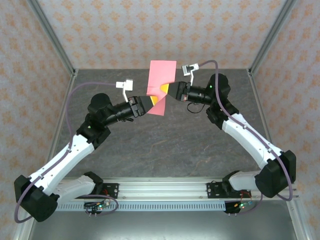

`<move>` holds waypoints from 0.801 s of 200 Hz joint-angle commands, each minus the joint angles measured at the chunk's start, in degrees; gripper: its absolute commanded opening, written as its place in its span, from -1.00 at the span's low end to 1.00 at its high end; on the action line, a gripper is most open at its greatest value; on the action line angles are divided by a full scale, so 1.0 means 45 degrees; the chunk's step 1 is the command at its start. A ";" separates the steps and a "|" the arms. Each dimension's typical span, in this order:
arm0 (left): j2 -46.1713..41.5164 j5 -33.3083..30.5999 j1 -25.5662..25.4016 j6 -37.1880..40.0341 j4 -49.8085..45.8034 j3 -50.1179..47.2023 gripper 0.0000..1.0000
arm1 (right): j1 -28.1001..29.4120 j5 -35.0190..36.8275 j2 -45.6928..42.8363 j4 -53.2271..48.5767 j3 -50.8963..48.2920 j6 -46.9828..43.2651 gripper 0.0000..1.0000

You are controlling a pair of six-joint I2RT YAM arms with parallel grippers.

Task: Fold a paper plane with a square sheet of paper (fold left side to right side)
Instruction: Turn over the paper at the center of the table.

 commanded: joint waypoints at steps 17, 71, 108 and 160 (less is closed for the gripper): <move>-0.0156 0.0335 0.0031 -0.0287 0.1333 0.0114 -0.36 | 0.0080 -0.0403 -0.0540 0.0794 0.0082 0.0710 -0.93; -0.0146 -0.0001 0.0014 0.0350 0.0144 0.0025 -0.85 | 0.0085 0.0196 -0.1150 -0.2425 0.0214 -0.1638 -0.47; -0.0469 -0.4509 -0.1605 0.4620 -0.6025 0.1178 -0.95 | 0.0039 0.5859 -0.2180 -1.0470 0.1667 -0.6596 0.06; 0.2128 -1.4552 -0.5221 0.5926 -1.2599 0.3222 -1.00 | 0.0002 1.6831 -0.3097 -1.4942 0.1494 -0.6940 0.51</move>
